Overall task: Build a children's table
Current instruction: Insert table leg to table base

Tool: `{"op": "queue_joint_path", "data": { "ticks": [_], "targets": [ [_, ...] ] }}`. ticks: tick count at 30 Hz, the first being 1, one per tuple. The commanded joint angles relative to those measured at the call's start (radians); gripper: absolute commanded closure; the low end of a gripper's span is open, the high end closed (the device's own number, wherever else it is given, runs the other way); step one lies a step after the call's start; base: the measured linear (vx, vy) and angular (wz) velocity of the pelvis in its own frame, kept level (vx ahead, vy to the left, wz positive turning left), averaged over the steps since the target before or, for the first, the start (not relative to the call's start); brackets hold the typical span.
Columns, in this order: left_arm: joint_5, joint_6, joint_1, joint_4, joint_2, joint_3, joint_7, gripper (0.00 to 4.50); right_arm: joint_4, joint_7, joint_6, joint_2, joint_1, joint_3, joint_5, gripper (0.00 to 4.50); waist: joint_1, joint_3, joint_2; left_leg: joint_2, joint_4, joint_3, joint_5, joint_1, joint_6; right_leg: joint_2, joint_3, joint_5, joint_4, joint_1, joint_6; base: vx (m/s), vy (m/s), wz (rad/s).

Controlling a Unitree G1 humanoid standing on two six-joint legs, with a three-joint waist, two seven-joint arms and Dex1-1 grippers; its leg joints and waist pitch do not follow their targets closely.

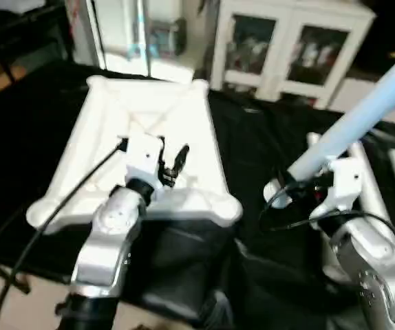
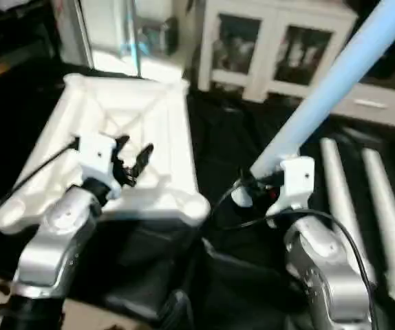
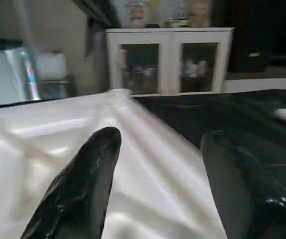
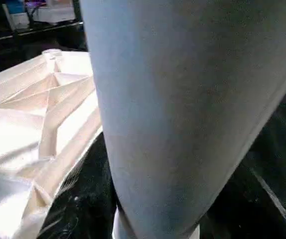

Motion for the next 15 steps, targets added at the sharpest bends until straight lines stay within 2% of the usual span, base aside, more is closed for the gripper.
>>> {"op": "queue_joint_path", "data": {
  "ticks": [1,2,3,4,5,6,7,8,9,10,11,12,13,14,15],
  "targets": [
    [-0.002,0.005,0.004,0.004,0.001,-0.004,-0.011,1.54,-0.019,-0.005,-0.003,-0.009,0.003,-0.023,0.004,2.66,-0.042,-0.098,0.011,0.19,-0.013,-0.184,1.213,0.204,0.493,-0.094,0.091,0.197,0.017,-0.137,0.05,0.122,0.067,-0.16],
    [-0.01,0.002,0.007,0.001,0.005,-0.006,-0.024,1.54,-0.023,-0.002,-0.002,-0.008,0.005,-0.023,0.008,2.66,-0.044,-0.094,-0.003,0.115,0.007,-0.18,1.45,0.177,0.407,-0.103,0.135,0.328,-0.015,-0.15,0.126,-0.039,0.101,-0.31],
    [-0.017,-0.001,0.01,-0.001,0.009,-0.006,-0.035,1.54,-0.025,-0.001,-0.002,-0.005,0.006,-0.021,0.009,2.66,-0.038,-0.09,-0.016,0.048,0.012,-0.155,1.378,0.134,0.343,-0.093,0.145,0.411,-0.049,-0.134,0.126,-0.039,0.101,-0.31],
    [-0.027,-0.003,0.013,-0.004,0.013,-0.005,-0.047,1.54,-0.026,-0.001,-0.001,-0.001,0.006,-0.02,0.012,2.66,-0.024,-0.078,-0.038,-0.063,0.003,-0.064,0.976,0.035,0.246,-0.064,0.124,0.561,-0.073,-0.074,0.066,-0.132,0.111,-0.14],
    [-0.057,0.001,0.019,-0.008,0.019,0.002,-0.075,1.54,-0.034,-0.004,0.008,0.008,0.001,-0.02,0.024,2.66,-0.017,-0.066,-0.042,-0.065,-0.026,-0.028,0.569,0.011,0.182,-0.071,0.116,0.531,-0.098,-0.047,0.014,-0.093,0.062,0.12],
    [-0.078,0.001,0.02,-0.014,0.024,0.0,-0.099,1.54,-0.036,-0.001,0.011,0.009,-0.002,-0.025,0.033,2.66,-0.023,-0.067,-0.049,-0.05,-0.043,-0.023,0.416,0.003,0.157,-0.083,0.114,0.48,-0.1,-0.03,-0.012,-0.093,0.062,0.12],
    [-0.078,0.001,0.02,-0.014,0.024,0.0,-0.099,1.54,-0.036,-0.001,0.011,0.009,-0.002,-0.025,0.033,2.66,-0.023,-0.069,-0.034,-0.031,-0.065,-0.012,0.23,0.003,0.116,-0.085,0.105,0.386,-0.101,-0.018,-0.073,-0.061,0.016,0.1],
    [-0.091,0.022,0.014,-0.016,0.038,-0.005,-0.124,1.37,-0.034,0.005,0.013,0.008,-0.009,-0.03,0.042,2.66,-0.032,-0.057,-0.031,-0.014,-0.085,-0.003,0.105,0.002,0.087,-0.079,0.099,0.291,-0.11,-0.022,-0.112,-0.082,-0.003,0.01],
    [-0.12,0.046,0.009,-0.016,0.066,-0.026,-0.19,1.27,-0.017,0.017,0.015,0.007,-0.022,-0.037,0.051,2.66,-0.032,-0.041,-0.03,-0.003,-0.102,0.003,-0.051,0.006,0.056,-0.074,0.095,0.134,-0.119,-0.036,-0.133,-0.082,-0.003,0.01],
    [-0.135,0.056,0.007,-0.015,0.081,-0.039,-0.227,1.27,-0.007,0.023,0.015,0.007,-0.027,-0.039,0.055,2.66,-0.036,-0.036,-0.025,0.003,-0.111,0.008,-0.147,0.01,0.039,-0.071,0.095,0.042,-0.126,-0.042,-0.137,-0.099,-0.013,0.02],
    [-0.128,0.061,0.003,-0.008,0.099,-0.062,-0.257,1.2,0.01,0.032,0.013,-0.002,-0.035,-0.039,0.052,2.66,-0.04,-0.026,-0.025,0.016,-0.123,0.017,-0.32,0.022,-0.007,-0.072,0.092,-0.142,-0.139,-0.056,-0.126,-0.109,-0.019,0.07],
    [-0.122,0.069,-0.003,0.0,0.122,-0.092,-0.298,1.17,0.028,0.043,0.013,-0.014,-0.045,-0.038,0.047,2.66,-0.041,-0.021,-0.024,0.02,-0.127,0.021,-0.384,0.027,-0.033,-0.072,0.091,-0.214,-0.148,-0.064,-0.112,-0.109,-0.019,0.07],
    [-0.117,0.075,-0.011,0.012,0.135,-0.116,-0.331,1.07,0.045,0.059,0.017,-0.029,-0.055,-0.039,0.049,2.66,-0.041,-0.025,-0.018,0.025,-0.128,0.026,-0.436,0.035,-0.073,-0.071,0.091,-0.256,-0.152,-0.071,-0.087,-0.104,-0.015,0.1],
    [-0.112,0.082,-0.022,0.024,0.146,-0.139,-0.359,0.95,0.057,0.078,0.025,-0.045,-0.066,-0.042,0.056,2.66,-0.036,-0.033,-0.005,0.028,-0.129,0.03,-0.445,0.039,-0.094,-0.07,0.091,-0.24,-0.151,-0.073,-0.072,-0.087,0.001,0.09],
    [-0.107,0.086,-0.037,0.04,0.159,-0.162,-0.396,0.95,0.067,0.1,0.026,-0.061,-0.078,-0.044,0.063,2.66,-0.037,-0.03,-0.015,0.029,-0.131,0.036,-0.452,0.039,-0.097,-0.069,0.091,-0.238,-0.157,-0.077,-0.064,-0.087,0.001,0.09]
  ]
}}
